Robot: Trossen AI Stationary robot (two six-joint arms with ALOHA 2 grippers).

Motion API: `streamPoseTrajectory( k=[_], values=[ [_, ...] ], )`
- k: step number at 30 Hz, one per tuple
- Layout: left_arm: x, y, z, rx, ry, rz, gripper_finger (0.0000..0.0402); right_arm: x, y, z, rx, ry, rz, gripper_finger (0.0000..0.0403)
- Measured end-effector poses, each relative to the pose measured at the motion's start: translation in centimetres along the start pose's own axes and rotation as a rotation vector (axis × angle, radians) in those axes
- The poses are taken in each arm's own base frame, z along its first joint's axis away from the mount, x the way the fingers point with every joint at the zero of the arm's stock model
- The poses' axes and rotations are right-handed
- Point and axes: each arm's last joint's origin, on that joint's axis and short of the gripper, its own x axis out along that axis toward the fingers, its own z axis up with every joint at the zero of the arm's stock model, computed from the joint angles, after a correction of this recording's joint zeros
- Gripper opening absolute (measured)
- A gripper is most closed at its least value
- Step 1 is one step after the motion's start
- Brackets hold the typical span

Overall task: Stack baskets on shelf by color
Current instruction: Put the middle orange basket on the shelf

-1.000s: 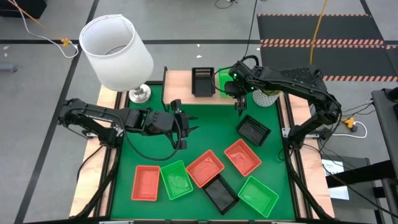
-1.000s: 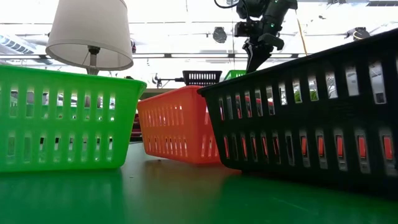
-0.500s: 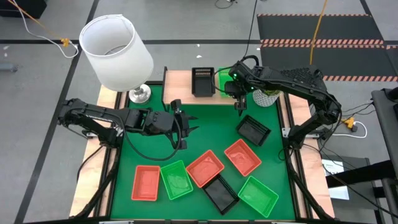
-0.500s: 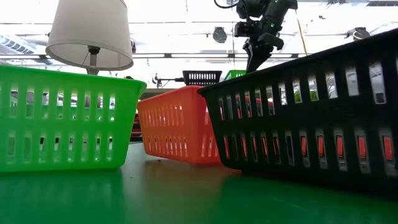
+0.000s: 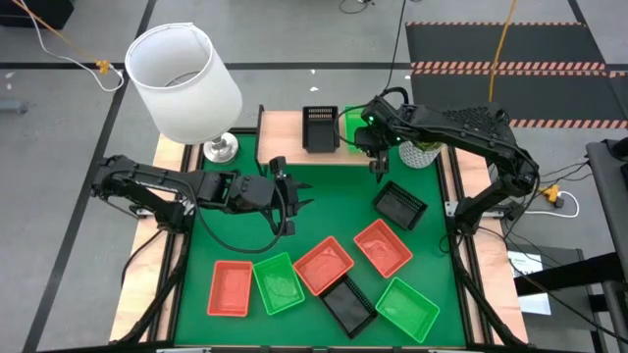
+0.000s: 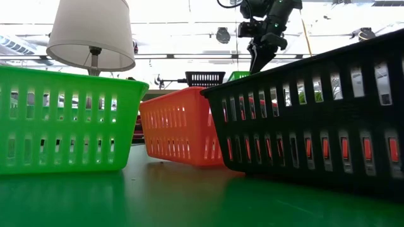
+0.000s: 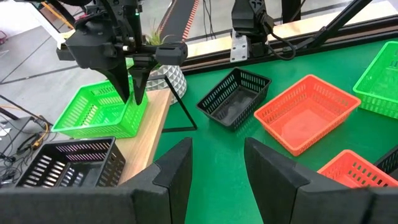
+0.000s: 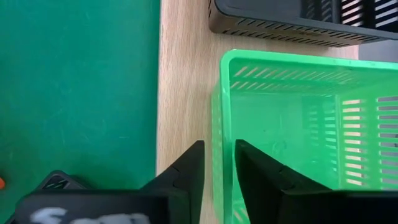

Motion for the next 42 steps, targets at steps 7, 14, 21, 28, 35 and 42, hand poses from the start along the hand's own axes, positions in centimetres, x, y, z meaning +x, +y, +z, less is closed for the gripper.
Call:
streamPoseTrajectory(
  k=[7,14,21,28,35,42],
  values=[
    [0.0,0.0,0.0,0.0,0.0,0.0,0.0147,-1.3,0.7,0.3,0.006,-0.047,-0.017,0.0134],
    [0.0,-0.1,0.0,0.005,-0.008,-0.043,0.0147,-3.9,2.5,0.8,0.086,-0.082,-0.127,0.0163],
    [-0.5,-2.8,0.1,0.057,-0.019,-0.189,0.0147,-7.0,7.5,1.2,0.133,-0.123,-0.094,0.0167],
    [-0.3,-6.4,-0.4,0.12,0.005,-0.277,0.0147,-9.7,13.7,0.8,0.128,-0.255,-0.003,0.0167],
    [0.6,-11.6,-2.4,0.136,0.13,-0.401,0.0148,-8.5,19.9,-0.6,0.084,-0.36,0.04,0.0167],
    [3.7,-16.1,-4.0,0.032,0.27,-0.431,0.0193,-5.6,24.4,-1.8,0.035,-0.507,0.142,0.0167]
  ],
)
